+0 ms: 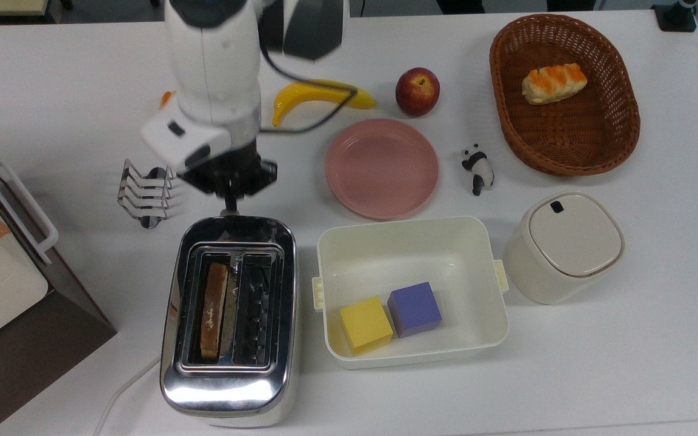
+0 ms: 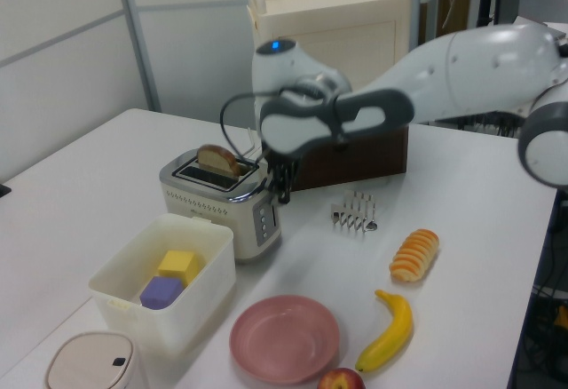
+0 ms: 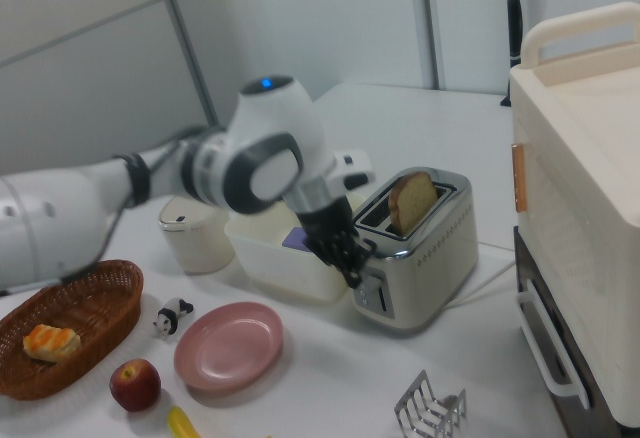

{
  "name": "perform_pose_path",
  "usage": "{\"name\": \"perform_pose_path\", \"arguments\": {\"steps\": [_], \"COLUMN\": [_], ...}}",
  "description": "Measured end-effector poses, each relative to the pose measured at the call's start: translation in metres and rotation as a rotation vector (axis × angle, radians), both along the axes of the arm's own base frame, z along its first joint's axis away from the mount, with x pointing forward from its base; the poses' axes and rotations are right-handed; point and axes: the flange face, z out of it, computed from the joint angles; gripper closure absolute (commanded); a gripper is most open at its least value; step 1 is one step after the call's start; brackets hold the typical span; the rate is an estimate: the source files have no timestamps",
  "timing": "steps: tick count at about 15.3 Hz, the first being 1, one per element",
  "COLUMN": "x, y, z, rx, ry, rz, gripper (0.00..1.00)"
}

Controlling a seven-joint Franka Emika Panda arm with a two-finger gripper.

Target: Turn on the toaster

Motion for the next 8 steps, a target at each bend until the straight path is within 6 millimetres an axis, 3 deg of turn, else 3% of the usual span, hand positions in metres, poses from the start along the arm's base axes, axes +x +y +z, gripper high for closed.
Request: {"name": "perform_pose_path", "arguments": {"steps": [2,3,8], "x": [-0.023,-0.035,-0.096], "y": [0.003,0.005,0.032], "z": [0.040,0.057,0.118], "rx": [0.018,0.025,0.059], "ry": [0.050,0.077,0.189], "rz": [0.009,0.012,0.043], "gripper": [0.37,0.01,0.00]}}
